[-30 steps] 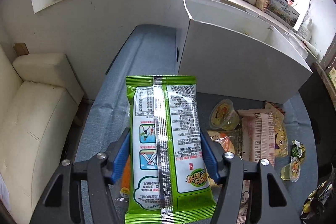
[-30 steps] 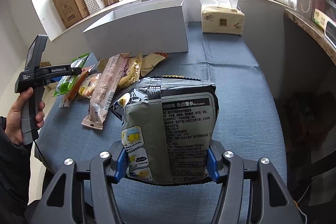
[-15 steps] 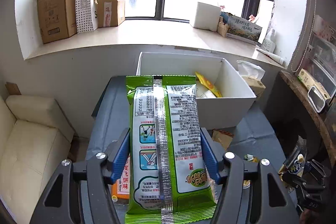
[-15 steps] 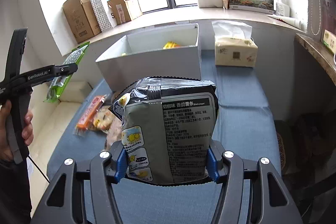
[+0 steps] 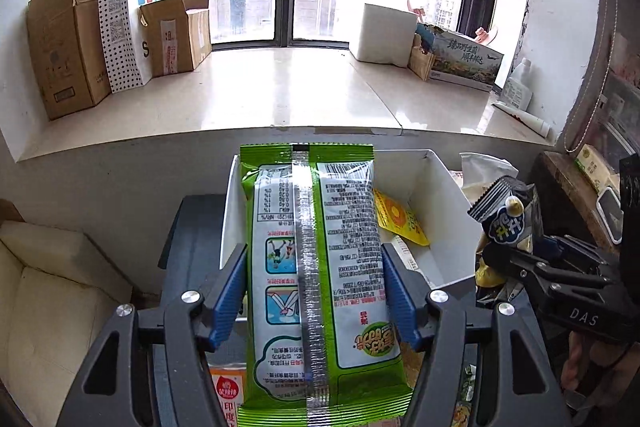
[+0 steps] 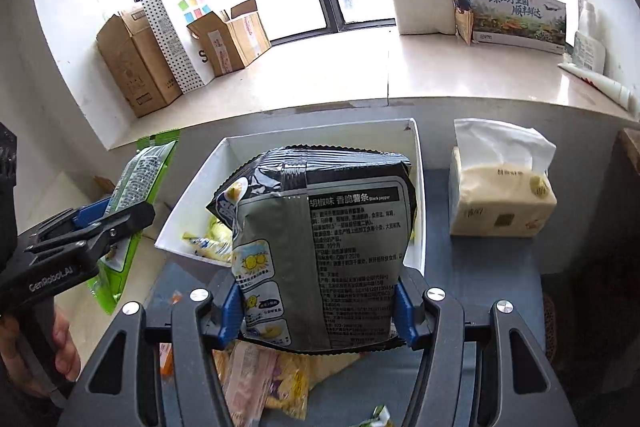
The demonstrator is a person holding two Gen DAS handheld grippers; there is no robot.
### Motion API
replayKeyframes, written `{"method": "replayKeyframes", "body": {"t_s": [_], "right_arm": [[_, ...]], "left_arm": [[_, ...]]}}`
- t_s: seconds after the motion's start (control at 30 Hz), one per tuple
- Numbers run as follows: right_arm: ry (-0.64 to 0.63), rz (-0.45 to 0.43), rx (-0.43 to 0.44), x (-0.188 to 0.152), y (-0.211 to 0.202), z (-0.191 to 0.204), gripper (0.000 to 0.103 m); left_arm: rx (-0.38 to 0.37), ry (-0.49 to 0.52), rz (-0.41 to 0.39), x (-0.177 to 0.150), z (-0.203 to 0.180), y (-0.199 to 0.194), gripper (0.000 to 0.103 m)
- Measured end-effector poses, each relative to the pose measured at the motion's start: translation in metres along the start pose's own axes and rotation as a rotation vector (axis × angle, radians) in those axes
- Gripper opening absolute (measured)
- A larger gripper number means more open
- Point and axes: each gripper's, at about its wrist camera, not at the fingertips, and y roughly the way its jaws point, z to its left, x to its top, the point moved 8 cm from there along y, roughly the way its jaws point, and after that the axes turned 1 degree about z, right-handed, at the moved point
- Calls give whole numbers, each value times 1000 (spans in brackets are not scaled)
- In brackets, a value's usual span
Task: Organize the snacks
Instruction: 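Lower both packets into the white box and open both tools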
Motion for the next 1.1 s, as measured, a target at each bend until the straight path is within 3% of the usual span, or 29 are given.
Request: {"method": "replayKeyframes", "body": {"t_s": [0.17,0.2,0.23,0.27,0.3,0.33,0.43,0.57,0.63,0.77,0.97,1.1], "right_arm": [[77,24,-27,37,34,-20,64],[59,22,-46,42,39,-21,65],[48,21,-51,46,44,-21,66],[53,30,-39,49,48,-21,76],[76,41,-12,51,53,-22,98],[114,30,11,53,55,-25,103],[198,-29,-7,57,49,-39,103],[172,-15,-9,51,44,-39,103],[169,-48,-12,52,36,-39,103],[186,-77,63,45,14,-31,103],[2,-94,89,23,-30,1,103],[-105,-92,132,-11,-66,23,103]], "left_arm": [[-15,-22,7,24,4,33,74],[-21,-22,14,27,3,38,77],[-21,-14,24,28,2,43,88],[-16,-3,30,29,1,47,95],[-8,7,25,30,0,49,103],[5,16,18,30,2,49,103],[24,16,29,23,9,52,103],[29,17,31,12,20,48,103],[19,4,31,8,25,43,103],[16,-21,2,-2,35,19,103],[-8,28,-35,-30,32,-39,103],[-47,41,-76,-55,25,-81,103]]}}
